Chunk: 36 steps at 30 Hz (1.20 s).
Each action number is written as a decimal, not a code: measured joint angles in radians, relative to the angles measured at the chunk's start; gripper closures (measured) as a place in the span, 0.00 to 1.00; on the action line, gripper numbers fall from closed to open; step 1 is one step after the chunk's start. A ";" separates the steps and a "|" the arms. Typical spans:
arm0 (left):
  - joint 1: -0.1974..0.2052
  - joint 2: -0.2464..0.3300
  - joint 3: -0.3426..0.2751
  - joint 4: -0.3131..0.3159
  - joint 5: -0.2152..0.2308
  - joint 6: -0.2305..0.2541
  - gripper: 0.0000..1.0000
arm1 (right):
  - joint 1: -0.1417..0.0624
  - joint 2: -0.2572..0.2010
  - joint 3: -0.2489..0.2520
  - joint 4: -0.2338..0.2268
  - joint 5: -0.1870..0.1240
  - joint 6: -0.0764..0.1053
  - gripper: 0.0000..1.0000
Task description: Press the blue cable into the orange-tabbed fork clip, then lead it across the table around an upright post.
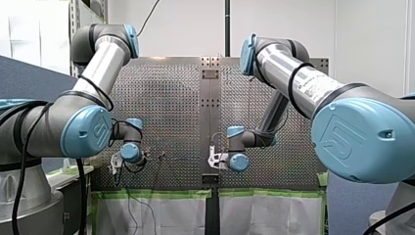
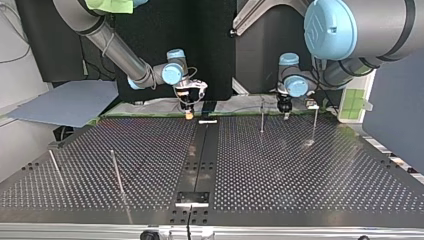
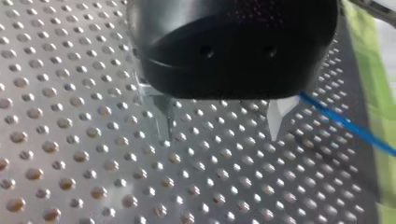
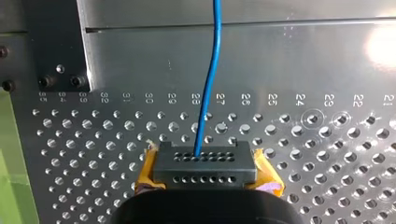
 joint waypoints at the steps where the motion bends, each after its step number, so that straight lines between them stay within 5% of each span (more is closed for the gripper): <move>1: 0.000 0.000 0.000 -0.010 -0.003 0.005 0.00 | 0.000 0.000 0.000 0.001 0.000 -0.001 1.00; 17: -0.002 0.001 0.000 -0.079 0.126 0.007 0.00 | -0.008 0.000 -0.001 0.021 0.006 -0.015 1.00; 28: 0.000 0.069 -0.069 -0.073 0.129 0.028 0.00 | -0.008 0.000 -0.004 0.019 0.009 -0.016 1.00; 36: -0.015 0.140 -0.150 -0.003 0.130 -0.009 0.00 | -0.008 0.000 -0.005 0.021 0.009 -0.013 1.00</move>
